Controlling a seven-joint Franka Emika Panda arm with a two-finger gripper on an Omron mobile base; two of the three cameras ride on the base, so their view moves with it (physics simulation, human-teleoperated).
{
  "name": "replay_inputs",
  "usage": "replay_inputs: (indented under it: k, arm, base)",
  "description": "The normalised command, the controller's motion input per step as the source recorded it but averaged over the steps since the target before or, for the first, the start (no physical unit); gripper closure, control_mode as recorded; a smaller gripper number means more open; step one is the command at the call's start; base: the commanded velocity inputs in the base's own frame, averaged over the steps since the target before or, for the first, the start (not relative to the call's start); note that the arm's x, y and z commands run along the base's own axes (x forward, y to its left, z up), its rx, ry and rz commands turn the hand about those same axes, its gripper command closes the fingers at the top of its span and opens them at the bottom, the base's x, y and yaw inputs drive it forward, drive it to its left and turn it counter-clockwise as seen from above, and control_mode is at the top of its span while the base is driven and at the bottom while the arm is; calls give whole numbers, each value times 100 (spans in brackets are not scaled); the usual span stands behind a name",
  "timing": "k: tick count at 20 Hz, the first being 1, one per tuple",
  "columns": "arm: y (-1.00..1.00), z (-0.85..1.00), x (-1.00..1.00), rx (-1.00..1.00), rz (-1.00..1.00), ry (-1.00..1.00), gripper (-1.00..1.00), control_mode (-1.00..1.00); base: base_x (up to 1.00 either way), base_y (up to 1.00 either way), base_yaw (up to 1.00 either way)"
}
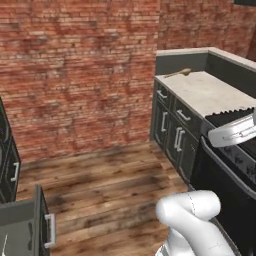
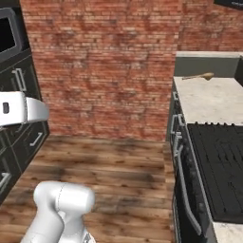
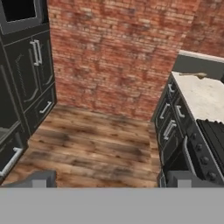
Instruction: Organize the utensils by type. Pick up the wooden spoons from the counter and place them in the open cabinet. Then pick up the metallic utensils from the counter and place them in the open drawer.
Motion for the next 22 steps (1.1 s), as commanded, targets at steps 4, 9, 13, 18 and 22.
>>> replay_inputs:
  k: [4,9,13,18,22]
  arm:
    - [0,0,0,0,0,0,-100,100]
    - [0,0,0,0,0,0,-100,100]
    - [0,0,0,0,0,0,-100,100]
    - [0,0,0,0,0,0,-100,100]
    - [0,0,0,0,0,0,-100,100]
  base:
    - [100,-4,5]
    - [100,-31,0]
    - [100,-25,-3]
    - [100,-8,-19]
    - [88,-4,-54]
